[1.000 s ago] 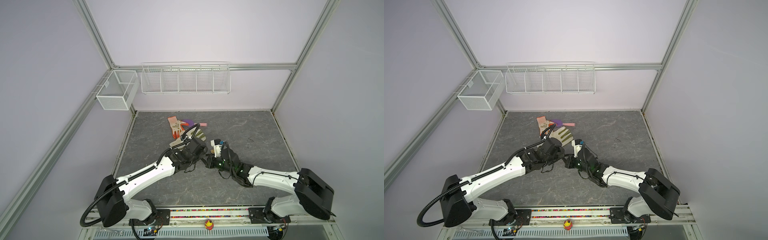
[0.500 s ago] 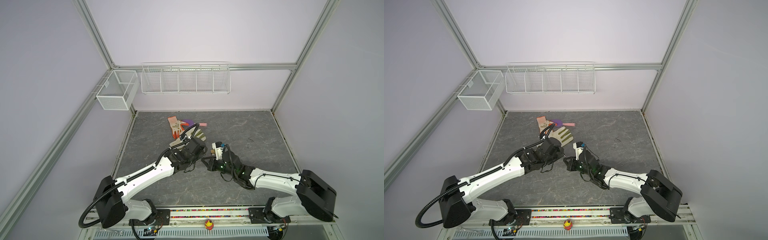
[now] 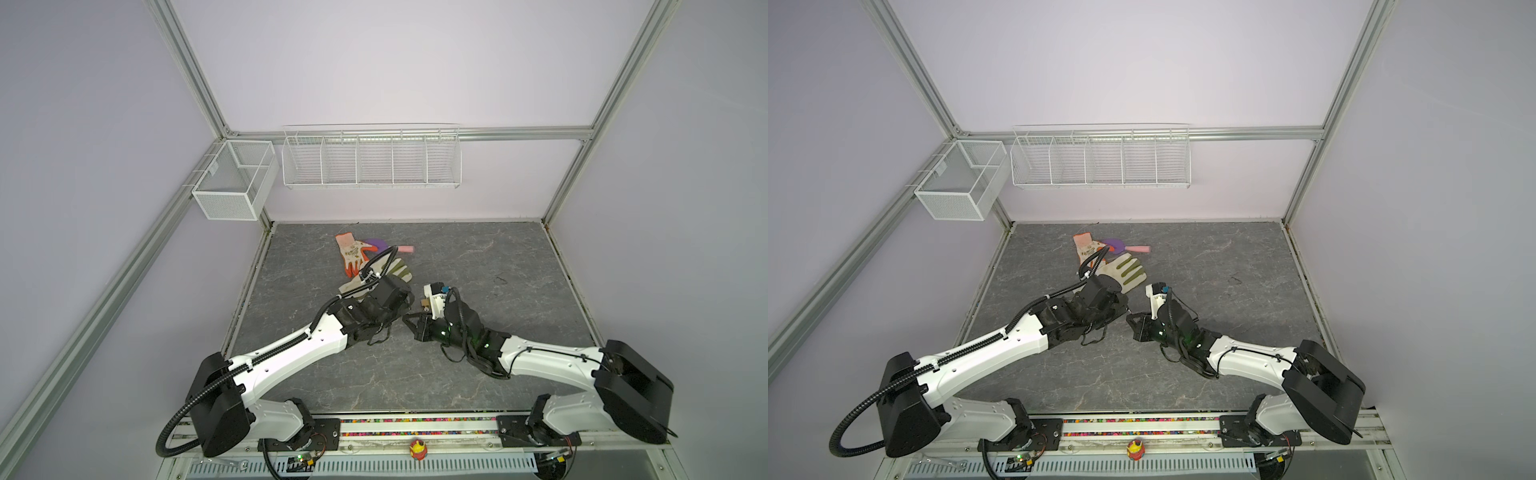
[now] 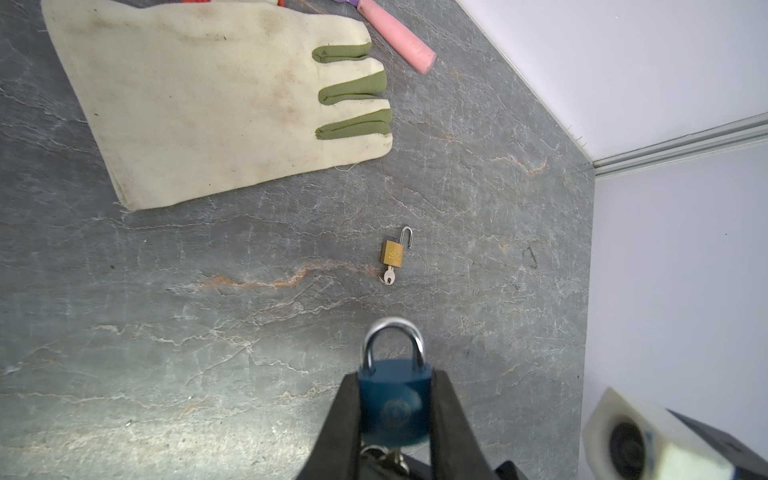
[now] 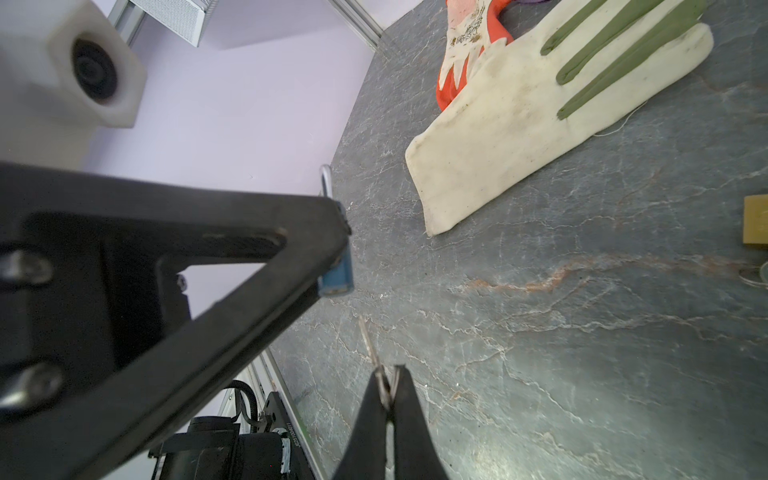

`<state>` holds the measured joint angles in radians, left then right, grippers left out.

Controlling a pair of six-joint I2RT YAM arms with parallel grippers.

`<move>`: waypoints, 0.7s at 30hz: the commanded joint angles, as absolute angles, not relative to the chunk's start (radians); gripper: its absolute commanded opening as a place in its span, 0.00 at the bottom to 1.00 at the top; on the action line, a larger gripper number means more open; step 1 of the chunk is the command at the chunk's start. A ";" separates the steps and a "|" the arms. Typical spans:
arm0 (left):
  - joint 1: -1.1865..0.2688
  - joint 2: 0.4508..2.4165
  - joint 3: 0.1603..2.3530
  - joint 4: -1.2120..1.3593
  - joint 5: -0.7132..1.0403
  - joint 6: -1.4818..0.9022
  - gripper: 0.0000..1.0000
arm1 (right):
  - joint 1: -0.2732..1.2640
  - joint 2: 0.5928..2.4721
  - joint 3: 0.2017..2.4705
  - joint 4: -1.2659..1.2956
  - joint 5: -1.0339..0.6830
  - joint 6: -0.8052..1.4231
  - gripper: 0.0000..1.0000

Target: Unlock with the key

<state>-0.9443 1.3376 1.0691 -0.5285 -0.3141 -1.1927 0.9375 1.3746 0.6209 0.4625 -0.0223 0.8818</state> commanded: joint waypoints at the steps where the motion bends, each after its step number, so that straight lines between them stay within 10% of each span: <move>1: -0.945 1.331 1.062 -0.524 -0.326 -1.187 0.00 | 0.935 1.372 0.644 0.495 -0.014 0.878 0.07; 21: -0.945 1.339 1.062 -0.511 -0.304 -1.187 0.00 | 0.916 1.419 0.660 0.558 -0.041 0.936 0.07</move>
